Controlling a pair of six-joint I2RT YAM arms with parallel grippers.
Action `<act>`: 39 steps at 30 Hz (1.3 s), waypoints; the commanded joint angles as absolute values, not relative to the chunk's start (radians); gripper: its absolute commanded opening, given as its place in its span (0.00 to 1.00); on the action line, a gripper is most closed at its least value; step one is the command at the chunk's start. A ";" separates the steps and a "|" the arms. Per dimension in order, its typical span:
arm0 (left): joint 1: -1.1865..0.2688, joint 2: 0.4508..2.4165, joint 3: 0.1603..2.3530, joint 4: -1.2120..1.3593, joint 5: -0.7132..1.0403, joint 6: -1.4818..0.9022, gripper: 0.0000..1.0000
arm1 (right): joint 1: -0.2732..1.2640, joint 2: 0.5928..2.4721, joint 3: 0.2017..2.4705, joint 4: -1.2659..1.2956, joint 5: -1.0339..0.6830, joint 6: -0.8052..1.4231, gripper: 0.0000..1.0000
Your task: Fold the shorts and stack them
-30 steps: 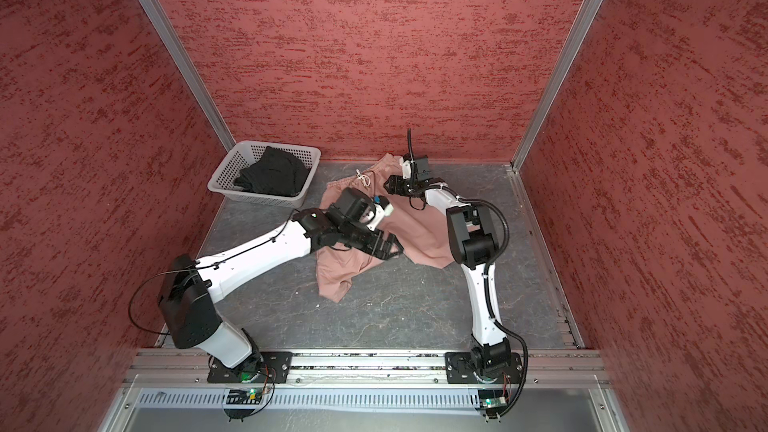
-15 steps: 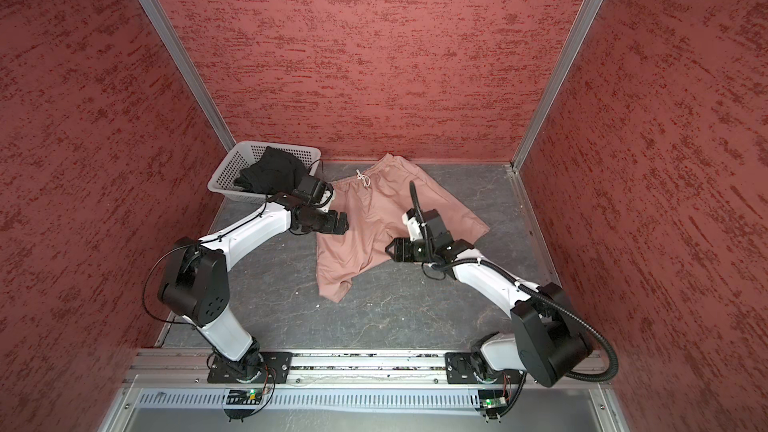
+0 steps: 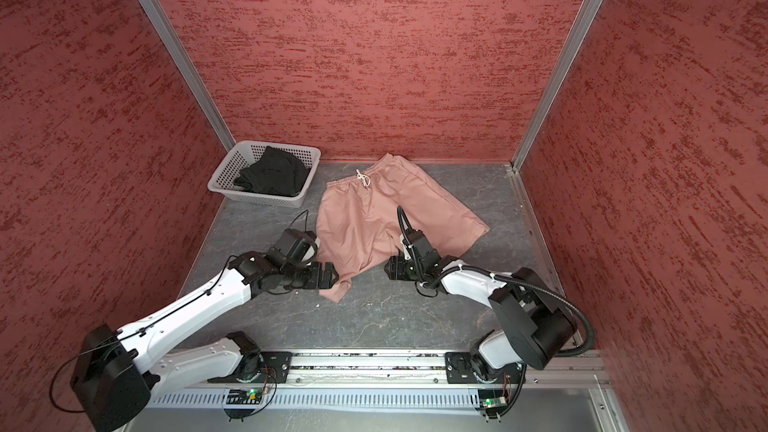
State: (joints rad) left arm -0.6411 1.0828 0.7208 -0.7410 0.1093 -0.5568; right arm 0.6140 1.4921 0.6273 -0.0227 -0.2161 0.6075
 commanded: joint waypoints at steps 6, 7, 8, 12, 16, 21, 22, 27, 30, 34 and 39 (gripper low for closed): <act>-0.777 1.076 0.607 -0.620 0.067 -0.705 0.81 | 0.594 1.629 0.686 0.199 -0.174 0.617 0.67; -0.783 1.090 0.606 -0.604 0.069 -0.701 0.83 | 0.592 1.640 0.692 0.212 -0.174 0.619 0.66; -0.788 1.101 0.607 -0.591 0.067 -0.698 0.85 | 0.592 1.648 0.693 0.223 -0.171 0.623 0.66; -0.798 1.133 0.594 -0.564 0.061 -0.695 0.90 | 0.588 1.671 0.702 0.221 -0.123 0.629 0.61; -0.790 1.166 0.570 -0.484 0.048 -0.658 0.88 | 0.585 1.686 0.716 0.210 -0.111 0.616 0.38; -0.785 1.252 0.587 -0.466 0.043 -0.635 0.69 | 0.583 1.679 0.761 0.159 -0.105 0.591 0.02; -0.784 1.258 0.585 -0.453 0.046 -0.636 0.68 | 0.583 1.673 0.765 0.158 -0.103 0.589 0.00; -0.756 1.257 0.612 -0.470 0.031 -0.623 0.17 | 0.580 1.641 0.824 0.040 -0.115 0.571 0.00; -0.723 1.222 0.634 -0.520 0.033 -0.614 0.00 | 0.580 1.633 0.907 -0.139 -0.139 0.529 0.00; -0.703 1.160 0.728 -0.702 0.021 -0.600 0.00 | 0.580 1.609 1.035 -0.409 -0.166 0.476 0.00; -0.660 1.107 0.869 -0.941 0.040 -0.591 0.00 | 0.580 1.618 1.240 -0.819 -0.169 0.403 0.00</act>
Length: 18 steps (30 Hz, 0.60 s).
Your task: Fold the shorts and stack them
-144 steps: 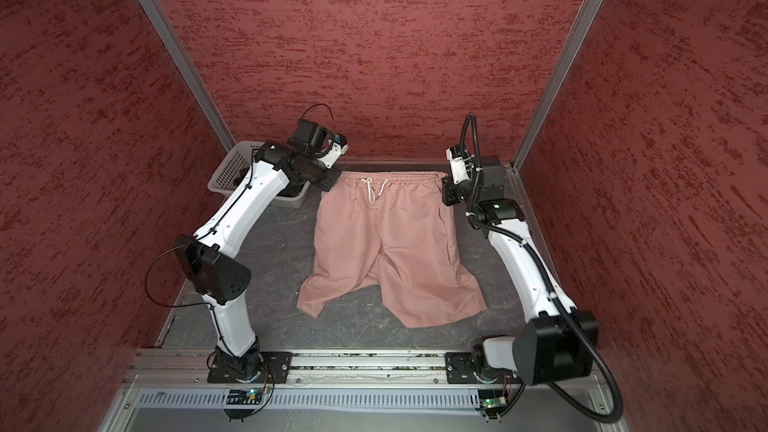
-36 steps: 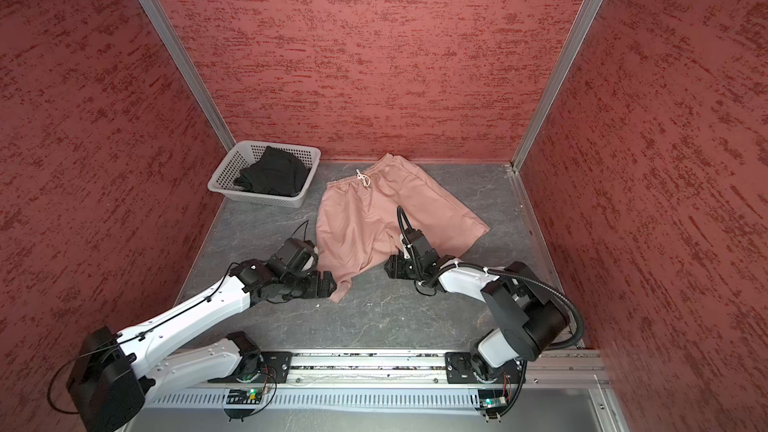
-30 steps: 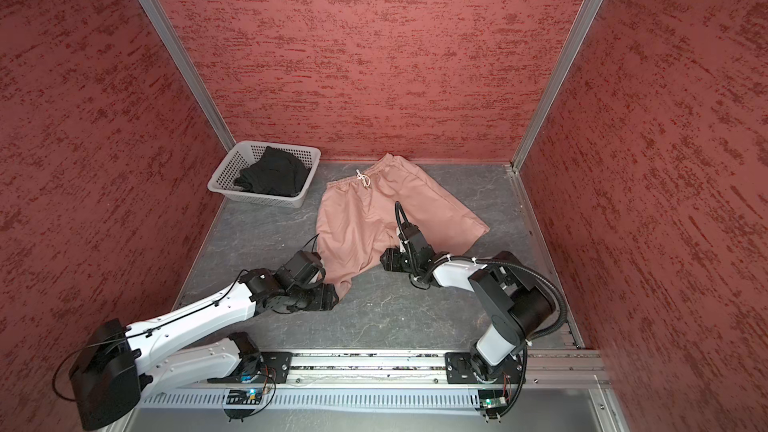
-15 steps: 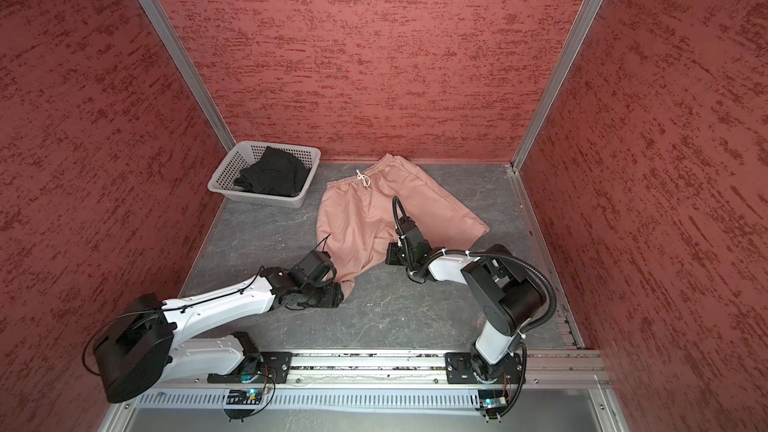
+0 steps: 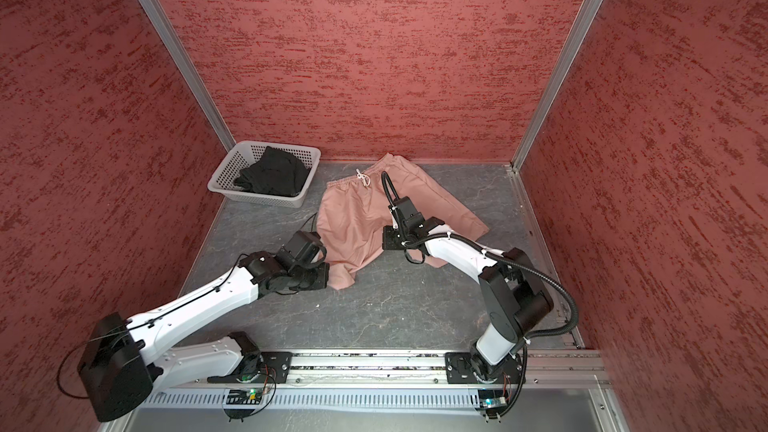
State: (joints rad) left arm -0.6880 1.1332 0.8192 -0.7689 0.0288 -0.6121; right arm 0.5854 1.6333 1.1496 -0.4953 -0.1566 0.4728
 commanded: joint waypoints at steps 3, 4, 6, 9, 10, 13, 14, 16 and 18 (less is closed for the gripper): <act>-0.619 1.101 0.893 -0.983 0.096 -0.583 0.00 | 0.581 1.628 1.293 -0.949 -0.178 0.373 0.00; -0.613 1.101 0.893 -0.991 0.098 -0.586 0.00 | 0.581 1.632 1.300 -0.959 -0.182 0.370 0.00; -0.600 1.106 0.886 -0.990 0.110 -0.582 0.00 | 0.581 1.648 1.300 -0.938 -0.225 0.362 0.08; -0.596 1.123 0.863 -0.973 0.140 -0.581 0.00 | 0.583 1.699 1.298 -0.884 -0.283 0.358 0.29; -0.597 1.129 0.859 -0.975 0.151 -0.584 0.03 | 0.584 1.713 1.294 -0.855 -0.292 0.362 0.33; -0.598 1.124 0.844 -1.000 0.128 -0.597 0.21 | 0.602 1.701 1.259 -0.680 -0.344 0.369 0.52; -0.595 1.115 0.839 -0.996 0.116 -0.601 0.23 | 0.614 1.690 1.241 -0.595 -0.370 0.380 0.55; -0.584 1.105 0.842 -0.993 0.116 -0.605 0.45 | 0.633 1.677 1.202 -0.471 -0.413 0.408 0.56; -0.581 1.097 0.846 -0.998 0.110 -0.619 0.56 | 0.648 1.652 1.161 -0.422 -0.392 0.428 0.58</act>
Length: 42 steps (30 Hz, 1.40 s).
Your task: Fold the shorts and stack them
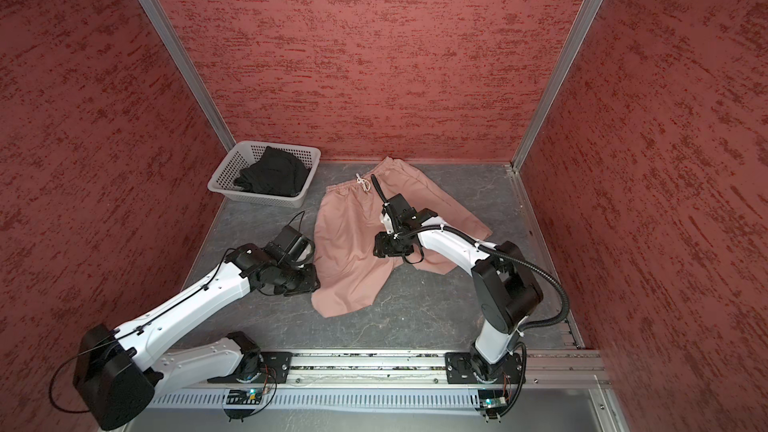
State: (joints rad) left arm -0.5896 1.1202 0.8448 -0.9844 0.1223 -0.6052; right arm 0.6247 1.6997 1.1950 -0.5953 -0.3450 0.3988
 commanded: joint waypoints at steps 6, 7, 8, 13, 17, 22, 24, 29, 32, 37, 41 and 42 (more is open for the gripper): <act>-0.594 1.074 0.833 -0.899 0.069 -0.617 0.62 | 0.641 1.376 1.002 -0.501 -0.149 0.496 0.59; -0.606 1.075 0.833 -0.845 0.068 -0.595 0.62 | 0.637 1.341 0.979 -0.534 -0.119 0.505 0.58; -0.619 1.077 0.832 -0.797 0.066 -0.577 0.62 | 0.633 1.316 0.956 -0.555 -0.100 0.512 0.57; -0.655 1.146 0.831 -0.605 0.081 -0.500 0.47 | 0.617 1.256 0.778 -0.485 -0.117 0.552 0.47; -0.653 1.181 0.816 -0.590 0.083 -0.484 0.47 | 0.617 1.240 0.681 -0.371 -0.076 0.545 0.46; -0.628 1.186 0.770 -0.545 0.121 -0.474 0.46 | 0.617 1.270 0.603 -0.188 -0.077 0.509 0.50; -0.627 1.192 0.769 -0.550 0.115 -0.476 0.48 | 0.618 1.302 0.596 -0.110 -0.117 0.503 0.51; -0.626 1.191 0.726 -0.510 0.112 -0.498 0.51 | 0.618 1.384 0.591 0.032 -0.124 0.493 0.52; -0.626 1.207 0.707 -0.493 0.121 -0.512 0.50 | 0.617 1.445 0.636 0.021 -0.094 0.451 0.55; -0.629 1.239 0.676 -0.488 0.124 -0.516 0.50 | 0.616 1.555 0.700 0.045 -0.114 0.398 0.55; -0.629 1.233 0.659 -0.494 0.115 -0.520 0.49 | 0.617 1.604 0.712 0.087 -0.172 0.403 0.42; -0.629 1.228 0.655 -0.491 0.116 -0.524 0.49 | 0.617 1.606 0.717 0.084 -0.183 0.409 0.33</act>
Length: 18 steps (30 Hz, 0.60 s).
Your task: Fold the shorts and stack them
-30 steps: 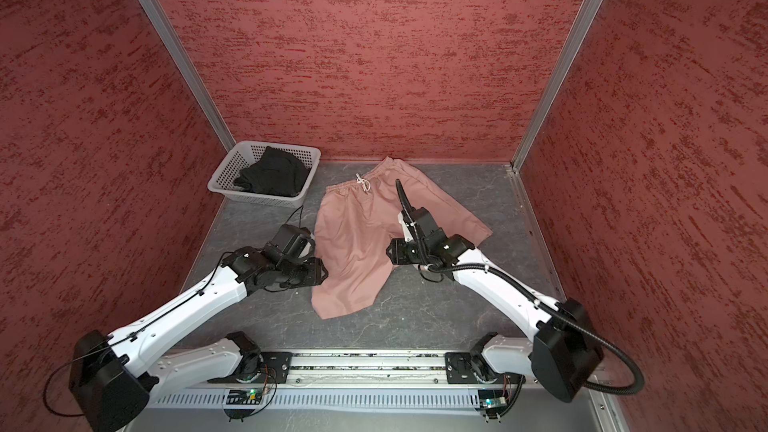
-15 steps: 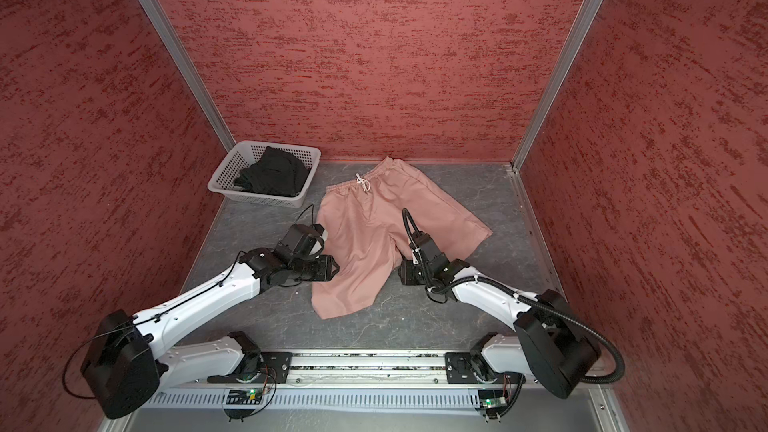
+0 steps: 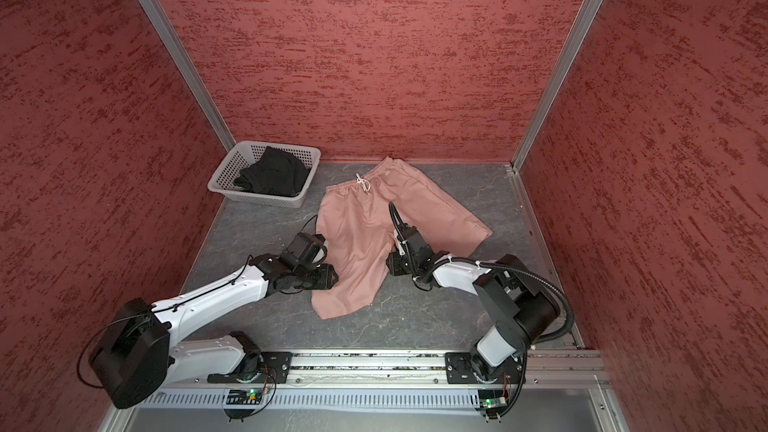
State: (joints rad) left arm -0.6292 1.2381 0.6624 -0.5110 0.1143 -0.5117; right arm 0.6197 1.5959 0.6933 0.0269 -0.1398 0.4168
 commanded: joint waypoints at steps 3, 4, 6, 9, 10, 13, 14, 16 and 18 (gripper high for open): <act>-0.629 1.223 0.653 -0.489 0.120 -0.529 0.48 | 0.616 1.602 0.767 -0.021 -0.190 0.415 0.10; -0.629 1.224 0.657 -0.493 0.121 -0.529 0.48 | 0.616 1.603 0.805 -0.097 -0.184 0.419 0.05; -0.629 1.229 0.665 -0.507 0.120 -0.531 0.48 | 0.617 1.625 0.933 -0.339 -0.148 0.415 0.00; -0.627 1.240 0.679 -0.529 0.115 -0.532 0.48 | 0.617 1.642 1.073 -0.618 -0.155 0.426 0.00; -0.627 1.245 0.683 -0.536 0.114 -0.530 0.48 | 0.618 1.643 1.104 -0.681 -0.173 0.429 0.00; -0.627 1.259 0.703 -0.558 0.114 -0.528 0.48 | 0.619 1.637 1.189 -0.873 -0.225 0.440 0.00; -0.627 1.262 0.708 -0.561 0.118 -0.528 0.48 | 0.620 1.629 1.210 -0.942 -0.233 0.440 0.00; -0.627 1.267 0.713 -0.560 0.129 -0.528 0.48 | 0.620 1.608 1.216 -1.017 -0.236 0.445 0.04; -0.626 1.274 0.716 -0.553 0.135 -0.527 0.48 | 0.619 1.593 1.198 -1.058 -0.239 0.445 0.08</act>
State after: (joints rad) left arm -0.6292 1.2598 0.6930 -0.5457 0.1211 -0.5262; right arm 0.6197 1.6264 1.2034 -0.8219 -0.2100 0.4347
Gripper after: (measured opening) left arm 0.476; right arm 0.061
